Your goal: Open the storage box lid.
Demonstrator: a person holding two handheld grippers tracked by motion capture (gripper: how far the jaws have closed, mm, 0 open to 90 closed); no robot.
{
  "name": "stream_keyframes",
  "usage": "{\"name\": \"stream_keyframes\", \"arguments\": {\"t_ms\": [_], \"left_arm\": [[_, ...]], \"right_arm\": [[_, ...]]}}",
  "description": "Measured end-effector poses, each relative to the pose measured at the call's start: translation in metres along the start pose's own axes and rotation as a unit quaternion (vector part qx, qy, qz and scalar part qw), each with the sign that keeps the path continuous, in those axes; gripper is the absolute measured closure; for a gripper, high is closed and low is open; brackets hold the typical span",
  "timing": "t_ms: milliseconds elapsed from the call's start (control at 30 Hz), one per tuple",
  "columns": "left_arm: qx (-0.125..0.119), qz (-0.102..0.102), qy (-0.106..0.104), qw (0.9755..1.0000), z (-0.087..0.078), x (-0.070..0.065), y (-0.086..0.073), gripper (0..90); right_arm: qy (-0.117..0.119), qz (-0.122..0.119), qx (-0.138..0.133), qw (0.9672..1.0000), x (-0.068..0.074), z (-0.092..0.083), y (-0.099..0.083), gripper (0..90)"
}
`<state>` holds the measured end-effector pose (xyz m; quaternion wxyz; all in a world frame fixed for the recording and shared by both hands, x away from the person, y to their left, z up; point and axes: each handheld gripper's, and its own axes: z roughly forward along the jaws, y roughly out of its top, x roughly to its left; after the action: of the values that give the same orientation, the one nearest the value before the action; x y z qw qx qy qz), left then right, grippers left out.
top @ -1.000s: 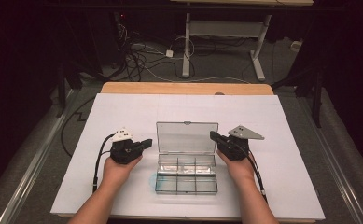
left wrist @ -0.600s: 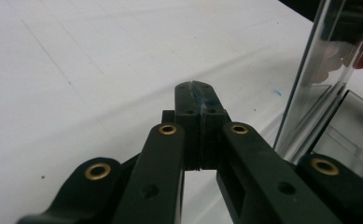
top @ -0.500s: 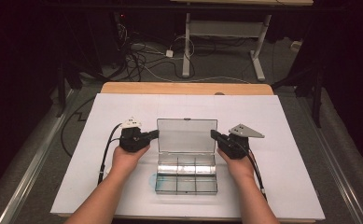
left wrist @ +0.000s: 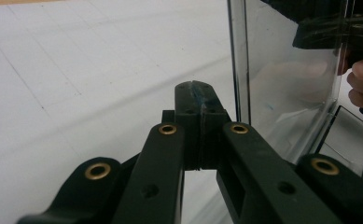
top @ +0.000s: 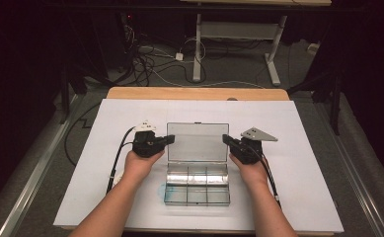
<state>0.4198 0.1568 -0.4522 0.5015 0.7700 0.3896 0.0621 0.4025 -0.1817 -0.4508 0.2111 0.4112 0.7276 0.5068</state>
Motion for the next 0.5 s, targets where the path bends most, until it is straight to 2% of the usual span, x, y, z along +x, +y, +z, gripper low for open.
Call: {"name": "stream_keyframes", "arguments": {"t_ms": [233, 500], "left_arm": [[0.014, -0.008, 0.007, 0.9998, 0.008, 0.006, -0.002, 87.6], [0.036, -0.019, 0.022, 0.9989, 0.018, 0.011, -0.007, 87.6]], "right_arm": [[-0.005, 0.001, 0.019, 0.9998, -0.004, 0.007, -0.002, 90.0], [-0.014, 0.000, 0.053, 0.9985, -0.008, 0.017, -0.008, 90.0]]}}
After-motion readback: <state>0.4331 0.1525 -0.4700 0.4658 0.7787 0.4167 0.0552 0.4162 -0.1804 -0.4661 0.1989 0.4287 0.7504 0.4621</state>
